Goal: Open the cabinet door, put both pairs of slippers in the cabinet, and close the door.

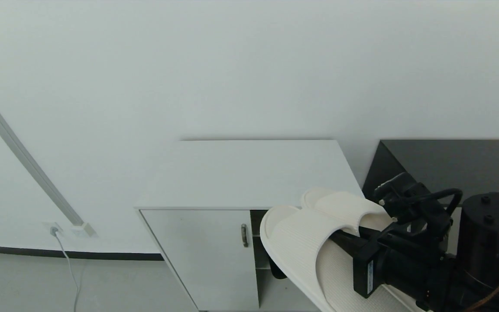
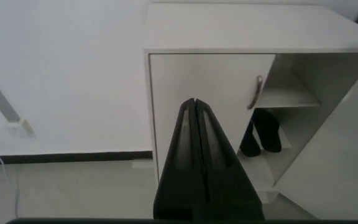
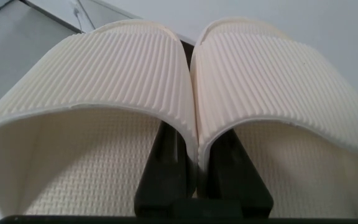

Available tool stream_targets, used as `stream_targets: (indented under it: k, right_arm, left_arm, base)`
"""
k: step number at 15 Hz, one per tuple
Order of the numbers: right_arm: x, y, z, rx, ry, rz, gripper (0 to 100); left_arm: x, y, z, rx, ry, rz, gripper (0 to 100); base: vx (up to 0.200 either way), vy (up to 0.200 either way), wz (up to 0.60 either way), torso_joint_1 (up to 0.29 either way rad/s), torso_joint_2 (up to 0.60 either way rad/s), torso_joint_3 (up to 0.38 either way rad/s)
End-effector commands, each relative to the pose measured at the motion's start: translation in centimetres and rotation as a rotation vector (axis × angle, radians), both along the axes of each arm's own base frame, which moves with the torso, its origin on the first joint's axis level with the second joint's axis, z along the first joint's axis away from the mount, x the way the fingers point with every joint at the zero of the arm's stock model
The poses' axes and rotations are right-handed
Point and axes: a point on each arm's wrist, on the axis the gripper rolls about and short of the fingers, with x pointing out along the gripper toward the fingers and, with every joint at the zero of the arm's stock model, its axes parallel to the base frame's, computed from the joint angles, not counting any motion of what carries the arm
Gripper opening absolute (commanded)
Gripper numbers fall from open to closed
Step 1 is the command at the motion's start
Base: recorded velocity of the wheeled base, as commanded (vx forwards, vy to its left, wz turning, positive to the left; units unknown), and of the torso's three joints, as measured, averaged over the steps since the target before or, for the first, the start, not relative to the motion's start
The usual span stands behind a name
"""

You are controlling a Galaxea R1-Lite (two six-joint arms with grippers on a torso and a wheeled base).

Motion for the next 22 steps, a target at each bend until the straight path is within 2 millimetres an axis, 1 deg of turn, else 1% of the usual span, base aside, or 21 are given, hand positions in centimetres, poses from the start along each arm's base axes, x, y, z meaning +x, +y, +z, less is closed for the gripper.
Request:
stream_targets:
  k: [1, 3, 7, 16, 22]
  right_arm:
    - [0.0, 0.1, -0.3, -0.01, 0.007, 0.0, 0]
    - [0.1, 0.1, -0.8, -0.025, 0.019, 0.0, 0]
    - [0.1, 0.1, -0.7, -0.022, 0.016, 0.0, 0]
    - [0.0, 0.0, -1.2, -0.046, 0.022, 0.008, 0]
    - [-0.2, 0.0, -1.4, -0.053, 0.024, 0.013, 0]
  left_arm:
    - [0.0, 0.0, 0.0, -0.001, 0.002, 0.001, 0]
    - [0.0, 0.0, 0.0, -0.001, 0.002, 0.001, 0]
    - [0.0, 0.0, 0.0, -0.001, 0.003, 0.001, 0]
    - [0.0, 0.0, 0.0, -0.001, 0.002, 0.001, 0]
    - [0.0, 0.0, 0.0, -0.001, 0.003, 0.001, 0]
  base:
    - [0.0, 0.0, 0.0, 0.0, 0.0, 0.0]
    - [0.0, 0.0, 0.0, 0.0, 0.0, 0.0]
    - [0.0, 0.0, 0.0, 0.0, 0.0, 0.0]
    - [0.0, 0.0, 0.0, 0.0, 0.0, 0.0]
    - [0.0, 0.0, 0.0, -0.147, 0.33, 0.181]
